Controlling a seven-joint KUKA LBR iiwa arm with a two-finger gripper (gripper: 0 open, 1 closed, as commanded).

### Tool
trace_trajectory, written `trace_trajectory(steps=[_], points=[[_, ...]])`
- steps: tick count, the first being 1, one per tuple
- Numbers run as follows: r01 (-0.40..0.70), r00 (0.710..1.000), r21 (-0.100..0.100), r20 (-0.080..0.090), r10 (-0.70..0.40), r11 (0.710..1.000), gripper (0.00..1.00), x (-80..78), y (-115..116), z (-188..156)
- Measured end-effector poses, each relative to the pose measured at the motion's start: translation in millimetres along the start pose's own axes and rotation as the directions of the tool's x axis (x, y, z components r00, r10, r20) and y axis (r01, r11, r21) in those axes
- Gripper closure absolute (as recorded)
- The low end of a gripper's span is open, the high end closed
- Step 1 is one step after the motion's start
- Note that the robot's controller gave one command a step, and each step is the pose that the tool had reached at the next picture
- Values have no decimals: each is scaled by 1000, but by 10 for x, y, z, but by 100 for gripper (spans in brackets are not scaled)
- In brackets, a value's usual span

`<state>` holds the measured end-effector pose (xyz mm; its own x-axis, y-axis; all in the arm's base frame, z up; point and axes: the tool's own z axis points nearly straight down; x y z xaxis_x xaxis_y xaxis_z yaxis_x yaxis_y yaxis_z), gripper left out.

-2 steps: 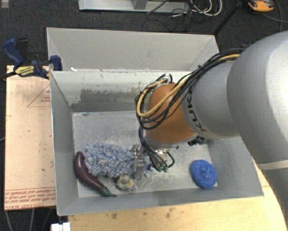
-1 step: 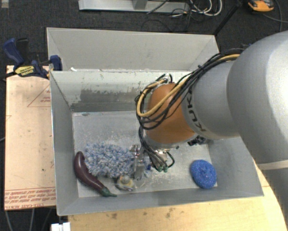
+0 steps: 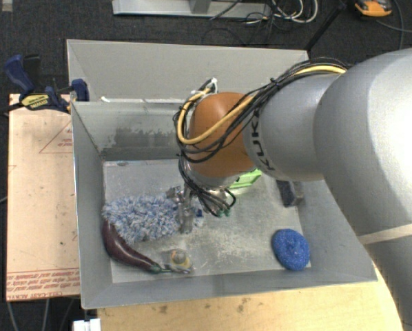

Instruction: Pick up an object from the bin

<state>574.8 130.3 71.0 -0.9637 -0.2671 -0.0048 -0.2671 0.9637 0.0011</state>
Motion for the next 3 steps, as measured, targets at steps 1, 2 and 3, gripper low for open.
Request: trace_trajectory(steps=[1, 2, 3], points=[[0, 1000, 0, 0, 0, 1000, 100, 0, -1, 0], [0, 1000, -1, 0, 0, 1000, 100, 0, -2, 0], [-1, 1000, -1, 0, 1, 1000, 100, 0, -3, 0]])
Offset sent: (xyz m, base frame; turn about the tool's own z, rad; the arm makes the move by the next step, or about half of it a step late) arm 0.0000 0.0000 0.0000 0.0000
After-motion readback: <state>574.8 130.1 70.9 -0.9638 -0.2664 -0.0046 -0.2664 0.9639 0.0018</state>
